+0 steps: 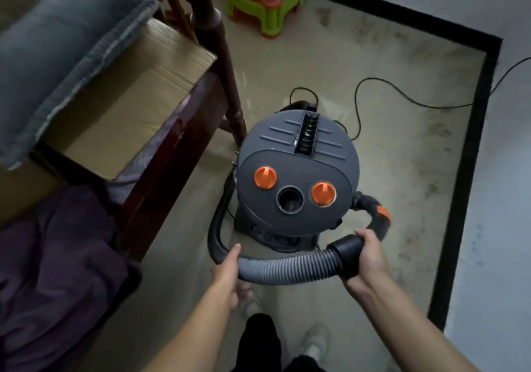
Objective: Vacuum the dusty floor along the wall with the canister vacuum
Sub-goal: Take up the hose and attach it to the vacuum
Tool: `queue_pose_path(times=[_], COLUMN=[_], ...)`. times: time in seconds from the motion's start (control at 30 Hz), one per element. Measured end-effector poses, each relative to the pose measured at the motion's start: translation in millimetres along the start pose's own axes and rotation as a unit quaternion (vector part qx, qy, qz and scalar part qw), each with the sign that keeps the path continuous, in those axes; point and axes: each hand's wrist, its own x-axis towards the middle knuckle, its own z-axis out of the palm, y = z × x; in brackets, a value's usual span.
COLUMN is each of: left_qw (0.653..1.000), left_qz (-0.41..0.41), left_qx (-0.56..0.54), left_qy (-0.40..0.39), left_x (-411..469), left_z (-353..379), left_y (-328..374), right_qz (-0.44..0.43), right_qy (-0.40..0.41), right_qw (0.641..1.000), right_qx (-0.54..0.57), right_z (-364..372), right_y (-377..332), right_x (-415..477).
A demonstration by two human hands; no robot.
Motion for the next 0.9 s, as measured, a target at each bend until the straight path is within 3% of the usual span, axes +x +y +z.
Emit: queue_pose_path(times=[0.07, 0.1, 0.2, 0.3, 0.43, 0.63, 0.77, 0.9], left_qw=[0.979, 0.968, 0.969, 0.96, 0.939, 0.933, 0.942, 0.951], left_qz=[-0.047, -0.04, 0.014, 0.098, 0.207, 0.275, 0.249, 0.215], left_qx=[-0.191, -0.242, -0.248, -0.25, -0.25, -0.214, -0.214, -0.218], left_qy=[-0.055, -0.047, 0.014, 0.081, 0.111, 0.084, 0.064, 0.053], left_x=[1, 3, -3, -19, -41, -49, -40, -24], left_z=[1, -1, -11, -15, -15, -15, -11, -7], left_y=[-1, 1, 13, 30, 57, 71, 74, 83], right_qz=[0.012, 0.015, 0.002, -0.079, -0.237, -0.381, -0.413, -0.397], right_qy=[-0.025, -0.032, -0.015, 0.034, 0.106, -0.033, -0.078, -0.007], right_qw=[0.999, 0.999, 0.991, 0.958, 0.842, 0.743, 0.642, 0.516], right_qx=[-0.019, -0.036, -0.133, -0.272, -0.474, -0.549, -0.641, -0.759], right_z=[-1, -4, -14, -22, -20, 54, 119, 165], right_y=[21, 28, 29, 11, -21, -21, 0, 7], right_x=[-11, -14, -13, -3, 10, -7, -9, 5])
